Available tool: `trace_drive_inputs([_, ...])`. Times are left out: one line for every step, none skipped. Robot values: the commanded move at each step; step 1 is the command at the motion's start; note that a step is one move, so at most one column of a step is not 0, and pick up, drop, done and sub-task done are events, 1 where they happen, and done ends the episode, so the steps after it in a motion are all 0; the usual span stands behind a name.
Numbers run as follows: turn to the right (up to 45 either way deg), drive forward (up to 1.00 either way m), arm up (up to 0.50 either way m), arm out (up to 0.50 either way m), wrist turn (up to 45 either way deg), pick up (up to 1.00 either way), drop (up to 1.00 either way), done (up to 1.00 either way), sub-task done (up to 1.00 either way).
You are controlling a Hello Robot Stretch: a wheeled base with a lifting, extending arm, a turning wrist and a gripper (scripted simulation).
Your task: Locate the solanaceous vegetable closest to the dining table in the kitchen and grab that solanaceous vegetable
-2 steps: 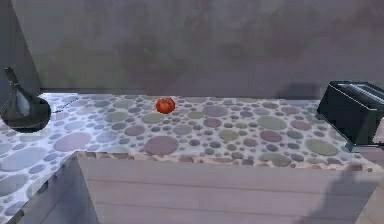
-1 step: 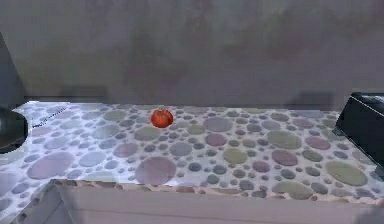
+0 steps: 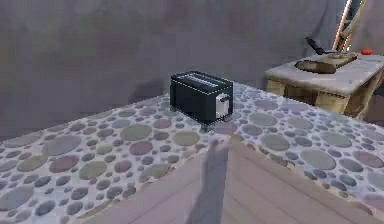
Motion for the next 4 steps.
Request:
trace_drive_inputs([45.0,0.0,0.0,0.0,0.0,0.0,0.0,0.0,0.0])
trace_drive_inputs([45.0,0.0,0.0,0.0,0.0,0.0,0.0,0.0,0.0])
trace_drive_inputs([42.0,0.0,0.0,0.0,0.0,0.0,0.0,0.0,0.0])
trace_drive_inputs([0.0,1.0,0.0,0.0,0.0,0.0,0.0,0.0,0.0])
